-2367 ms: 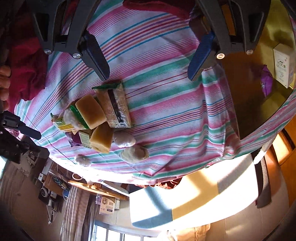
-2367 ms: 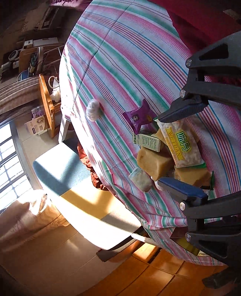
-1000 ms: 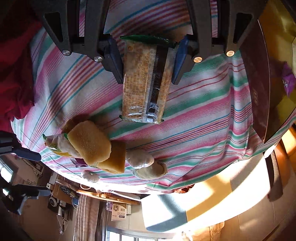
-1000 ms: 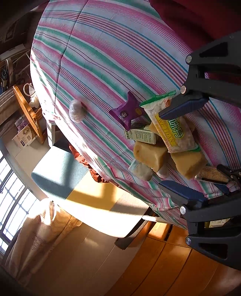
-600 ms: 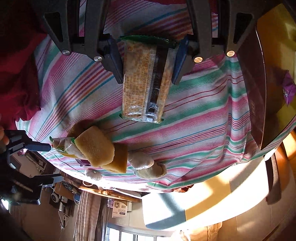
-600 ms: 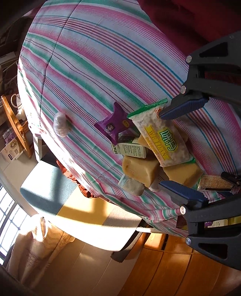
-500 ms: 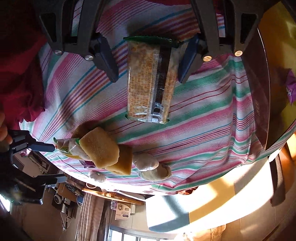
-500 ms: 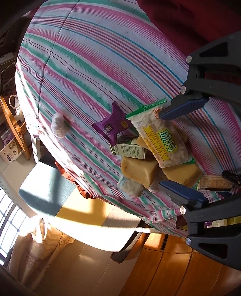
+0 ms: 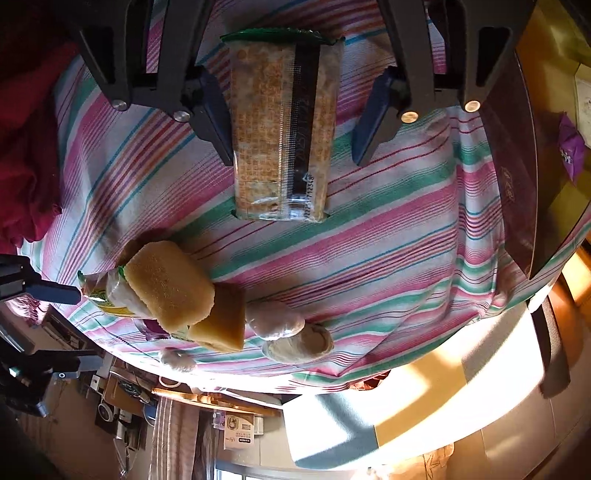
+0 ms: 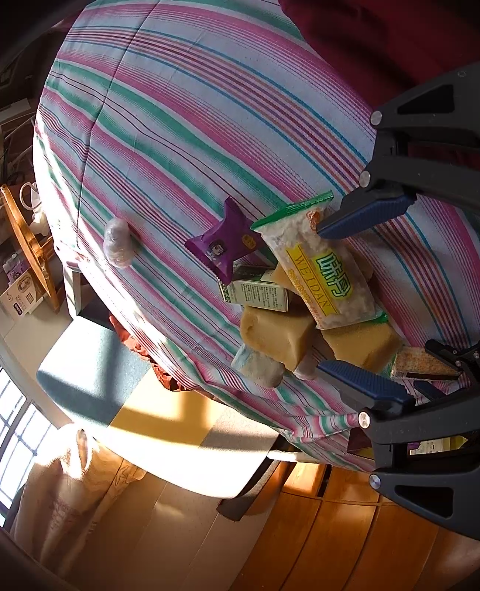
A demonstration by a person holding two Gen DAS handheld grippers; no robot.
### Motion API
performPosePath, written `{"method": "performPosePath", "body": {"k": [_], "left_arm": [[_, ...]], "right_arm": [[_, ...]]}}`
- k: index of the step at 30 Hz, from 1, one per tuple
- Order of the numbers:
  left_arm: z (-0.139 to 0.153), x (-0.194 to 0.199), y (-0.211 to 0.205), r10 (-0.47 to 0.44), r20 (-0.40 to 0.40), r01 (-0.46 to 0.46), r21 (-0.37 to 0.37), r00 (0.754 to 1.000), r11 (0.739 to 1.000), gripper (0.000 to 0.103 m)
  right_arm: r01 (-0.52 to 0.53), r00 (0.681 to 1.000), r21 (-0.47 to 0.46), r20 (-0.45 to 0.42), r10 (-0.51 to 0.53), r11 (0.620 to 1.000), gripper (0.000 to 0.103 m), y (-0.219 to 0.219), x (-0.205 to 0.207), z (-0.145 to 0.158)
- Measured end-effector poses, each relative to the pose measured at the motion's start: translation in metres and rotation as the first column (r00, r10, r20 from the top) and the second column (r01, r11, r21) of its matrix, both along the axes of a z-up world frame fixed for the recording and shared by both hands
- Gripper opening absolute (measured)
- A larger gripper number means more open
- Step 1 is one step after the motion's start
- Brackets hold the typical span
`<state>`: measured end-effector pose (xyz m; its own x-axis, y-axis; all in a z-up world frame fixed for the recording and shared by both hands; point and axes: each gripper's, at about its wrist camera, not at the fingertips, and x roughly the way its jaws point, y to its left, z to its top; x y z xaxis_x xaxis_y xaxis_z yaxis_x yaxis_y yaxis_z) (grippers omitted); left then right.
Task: Organize objects
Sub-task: 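Carry the cracker packet toward the tray with the left gripper while the right grasps the WEIDAN bag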
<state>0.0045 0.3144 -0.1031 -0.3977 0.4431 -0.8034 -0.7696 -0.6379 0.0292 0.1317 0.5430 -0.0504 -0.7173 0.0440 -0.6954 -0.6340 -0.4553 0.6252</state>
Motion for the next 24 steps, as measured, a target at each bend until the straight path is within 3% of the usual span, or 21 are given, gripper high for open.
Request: {"method": "performPosePath", "body": {"k": [1, 8, 17, 24], "left_arm": [[0.001, 0.002, 0.0, -0.001, -0.009, 0.001, 0.005, 1.0, 1.0, 0.05], [0.009, 0.008, -0.013, 0.047, 0.023, -0.048, 0.033, 0.999, 0.998, 0.049], [0.055, 0.021, -0.038, 0.075, -0.017, -0.073, 0.101, 0.997, 0.992, 0.049], [0.073, 0.017, -0.069, 0.144, -0.018, -0.141, 0.12, 0.989, 0.983, 0.049]], "right_arm": [[-0.003, 1.0, 0.001, -0.001, 0.003, 1.0, 0.069, 0.0, 0.0, 0.0], [-0.024, 1.0, 0.009, -0.003, 0.024, 1.0, 0.069, -0.002, -0.003, 0.001], [-0.025, 1.0, 0.014, 0.0, 0.025, 1.0, 0.069, -0.002, -0.004, 0.001], [-0.032, 0.999, 0.03, 0.012, 0.032, 0.999, 0.069, -0.003, -0.006, 0.002]]}}
